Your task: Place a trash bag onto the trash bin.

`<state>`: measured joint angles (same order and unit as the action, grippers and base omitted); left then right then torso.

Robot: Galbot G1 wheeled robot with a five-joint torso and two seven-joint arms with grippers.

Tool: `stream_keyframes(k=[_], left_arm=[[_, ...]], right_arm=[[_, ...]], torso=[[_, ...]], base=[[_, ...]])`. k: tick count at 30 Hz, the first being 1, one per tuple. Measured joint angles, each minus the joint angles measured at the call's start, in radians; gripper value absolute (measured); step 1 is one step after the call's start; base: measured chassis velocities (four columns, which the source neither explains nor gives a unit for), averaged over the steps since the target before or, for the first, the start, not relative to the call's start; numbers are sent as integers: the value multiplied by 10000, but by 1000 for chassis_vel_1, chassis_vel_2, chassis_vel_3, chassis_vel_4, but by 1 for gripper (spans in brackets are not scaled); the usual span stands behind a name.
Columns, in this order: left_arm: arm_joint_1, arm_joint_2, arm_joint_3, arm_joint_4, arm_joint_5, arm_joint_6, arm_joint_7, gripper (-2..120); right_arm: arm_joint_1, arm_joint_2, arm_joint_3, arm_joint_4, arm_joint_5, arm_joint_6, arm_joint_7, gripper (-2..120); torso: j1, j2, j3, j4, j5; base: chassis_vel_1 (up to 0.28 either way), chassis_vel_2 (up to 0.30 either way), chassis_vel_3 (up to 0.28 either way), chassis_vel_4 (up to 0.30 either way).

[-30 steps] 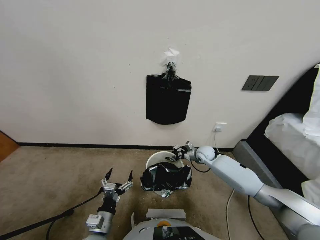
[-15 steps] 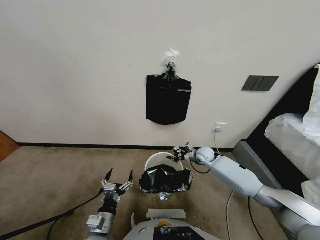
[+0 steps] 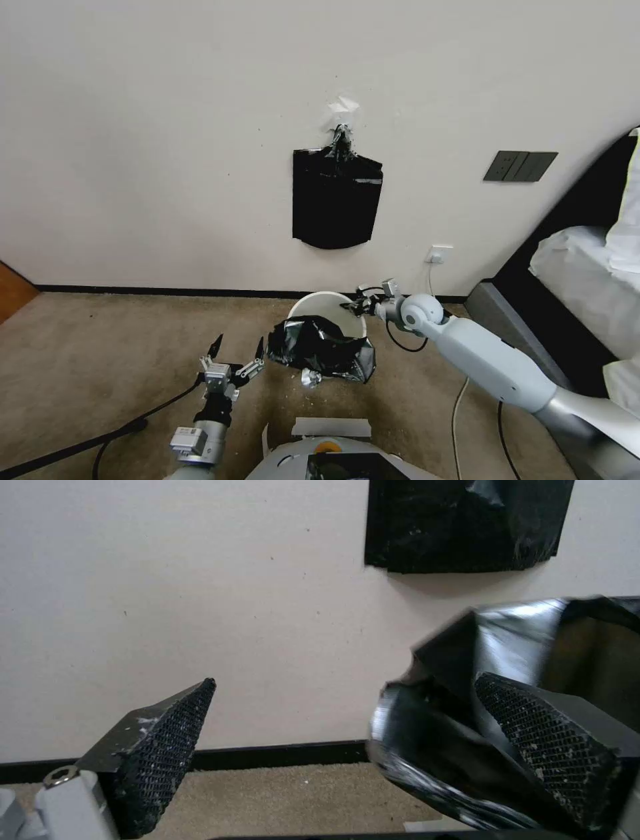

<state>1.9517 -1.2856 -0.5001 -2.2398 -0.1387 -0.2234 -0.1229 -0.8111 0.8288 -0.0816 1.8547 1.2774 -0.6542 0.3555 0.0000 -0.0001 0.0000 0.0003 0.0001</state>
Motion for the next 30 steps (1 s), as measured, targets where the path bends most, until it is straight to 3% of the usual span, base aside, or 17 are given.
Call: stream_keyframes(k=[1,3,6,11,18,30], left_arm=[[-8,2,19,11,-4,2,-2,100],[-61,18,129,46,-11,13,-9,100],[-118,47,212,47,-22,37,-27,100],[-287,162,264,47,-71,104,-117,100],[-410,312,248,46,-218,181,-161,100],[-506,535,168,37,-391,310,-192,100]], right_arm=[[-133,40,115,111,53,53,206,3],[-907,324,734,817,305,471,1611,3],[-1417,561,1074,1332,334,883,2593,3],[-2515,1307,1536,2182,-432,1630,4727,3],[-3671,2226,1863,2383,-1615,1998,5105,3],[-4879,3733,1789,1961,-3300,2663,4812,3]], torso=[[0,0,0,-1,0],[-1,0,0,-8,-1],[-1,1,0,0,-2],[-1,0,0,-4,-3],[-1,1,0,-3,-1],[-1,0,0,-2,-1]], base=[[0,0,0,0],[0,0,0,0],[0,0,0,0],[0,0,0,0],[0,0,0,0],[0,0,0,0]])
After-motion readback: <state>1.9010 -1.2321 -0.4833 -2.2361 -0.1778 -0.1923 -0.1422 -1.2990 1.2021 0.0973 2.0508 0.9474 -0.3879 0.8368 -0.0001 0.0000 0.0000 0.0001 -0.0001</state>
